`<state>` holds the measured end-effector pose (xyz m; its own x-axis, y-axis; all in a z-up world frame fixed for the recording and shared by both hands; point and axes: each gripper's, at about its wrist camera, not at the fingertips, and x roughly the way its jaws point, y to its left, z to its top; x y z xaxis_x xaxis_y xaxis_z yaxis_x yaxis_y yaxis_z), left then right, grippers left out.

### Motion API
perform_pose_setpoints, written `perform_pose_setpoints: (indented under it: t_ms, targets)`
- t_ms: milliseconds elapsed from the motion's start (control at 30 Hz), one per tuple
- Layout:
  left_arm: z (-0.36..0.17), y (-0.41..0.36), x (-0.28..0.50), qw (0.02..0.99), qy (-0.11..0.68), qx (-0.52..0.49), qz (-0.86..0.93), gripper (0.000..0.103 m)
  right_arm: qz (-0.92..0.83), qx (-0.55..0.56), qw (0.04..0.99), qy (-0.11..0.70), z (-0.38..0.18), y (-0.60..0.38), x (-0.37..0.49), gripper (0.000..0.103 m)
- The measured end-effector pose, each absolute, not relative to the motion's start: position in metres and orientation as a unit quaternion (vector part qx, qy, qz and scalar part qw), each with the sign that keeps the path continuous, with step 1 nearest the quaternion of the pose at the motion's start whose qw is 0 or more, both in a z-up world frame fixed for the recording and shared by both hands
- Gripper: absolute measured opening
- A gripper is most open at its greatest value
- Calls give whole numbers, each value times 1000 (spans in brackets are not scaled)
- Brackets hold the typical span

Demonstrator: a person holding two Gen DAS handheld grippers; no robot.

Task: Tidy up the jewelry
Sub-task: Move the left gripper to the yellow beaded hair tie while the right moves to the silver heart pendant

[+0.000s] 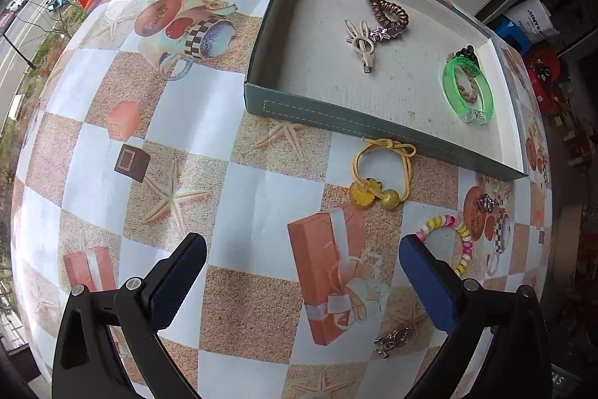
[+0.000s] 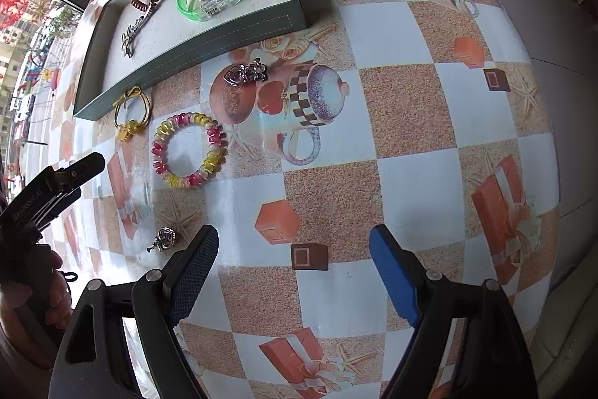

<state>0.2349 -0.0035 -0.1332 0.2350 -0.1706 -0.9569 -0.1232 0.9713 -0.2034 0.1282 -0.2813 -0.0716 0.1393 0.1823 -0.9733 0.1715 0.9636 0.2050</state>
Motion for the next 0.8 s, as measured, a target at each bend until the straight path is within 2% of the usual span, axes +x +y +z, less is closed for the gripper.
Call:
perform_pose_setpoints:
  t_ms: [400,633,667,800]
  targets:
    - [-134,-24,271,790,602,-114,4,103,12,121,764,634,-67,-276,191,85]
    - [-139,-36,276,791,600,-117,17,103,29,76,771,631,-74,-261,221,85]
    - [-140,-38,279,791,600,-118,16,98,30,72,772,631,-75,-260,224,85]
    - [-141,-49,284,794,598,-103,17,97,32,65,772,632,-82,-256,238,85]
